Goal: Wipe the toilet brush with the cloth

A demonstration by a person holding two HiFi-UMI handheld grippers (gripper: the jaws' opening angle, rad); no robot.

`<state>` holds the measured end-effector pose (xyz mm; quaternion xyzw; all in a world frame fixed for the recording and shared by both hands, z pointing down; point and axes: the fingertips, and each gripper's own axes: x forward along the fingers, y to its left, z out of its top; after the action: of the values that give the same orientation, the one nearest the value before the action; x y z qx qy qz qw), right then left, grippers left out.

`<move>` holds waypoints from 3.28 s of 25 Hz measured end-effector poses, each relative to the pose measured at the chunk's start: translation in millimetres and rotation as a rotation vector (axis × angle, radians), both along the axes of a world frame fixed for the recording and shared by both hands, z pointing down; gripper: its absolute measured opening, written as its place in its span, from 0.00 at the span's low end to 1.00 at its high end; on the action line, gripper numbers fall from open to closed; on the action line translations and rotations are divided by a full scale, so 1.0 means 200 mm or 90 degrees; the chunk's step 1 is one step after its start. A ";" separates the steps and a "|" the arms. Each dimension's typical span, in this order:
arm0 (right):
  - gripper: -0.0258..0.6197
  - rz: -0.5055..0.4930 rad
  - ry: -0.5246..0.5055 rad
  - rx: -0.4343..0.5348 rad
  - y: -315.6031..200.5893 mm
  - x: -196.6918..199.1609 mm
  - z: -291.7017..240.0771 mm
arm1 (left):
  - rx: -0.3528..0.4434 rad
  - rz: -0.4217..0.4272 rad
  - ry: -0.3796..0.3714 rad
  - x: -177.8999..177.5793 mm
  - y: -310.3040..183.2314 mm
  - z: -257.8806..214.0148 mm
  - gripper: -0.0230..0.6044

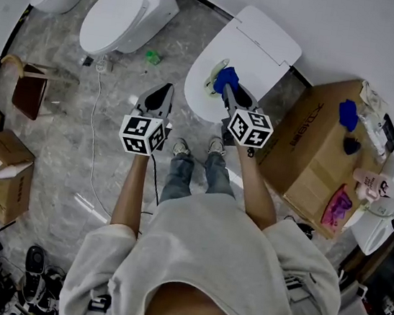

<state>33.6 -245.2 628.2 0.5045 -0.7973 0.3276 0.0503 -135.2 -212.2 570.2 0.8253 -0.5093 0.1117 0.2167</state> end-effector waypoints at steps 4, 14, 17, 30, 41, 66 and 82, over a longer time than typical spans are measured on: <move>0.20 -0.016 0.010 -0.017 0.00 -0.03 0.06 | -0.003 -0.002 0.000 -0.01 0.00 0.01 0.07; 0.20 -0.054 0.041 -0.075 -0.01 -0.11 0.29 | -0.014 -0.024 -0.007 -0.10 0.01 0.03 0.07; 0.20 -0.062 0.052 -0.097 -0.01 -0.12 0.37 | -0.017 -0.031 -0.009 -0.14 0.01 0.04 0.07; 0.20 -0.106 0.125 -0.190 0.02 -0.12 0.69 | -0.020 -0.038 -0.011 -0.19 0.00 0.04 0.07; 0.20 -0.126 0.186 -0.261 0.18 0.01 0.88 | -0.012 -0.026 -0.008 -0.13 -0.02 0.02 0.07; 0.20 -0.021 0.221 0.104 -0.01 0.32 -0.19 | 0.077 0.006 0.010 0.10 -0.12 -0.25 0.07; 0.20 -0.008 0.215 0.241 -0.05 0.30 -0.69 | 0.155 -0.002 0.011 0.08 -0.20 -0.53 0.07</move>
<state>93.0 -255.8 489.5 0.5475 -0.8279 0.0832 0.0891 -119.2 -251.4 464.7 0.8456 -0.5186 0.0415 0.1199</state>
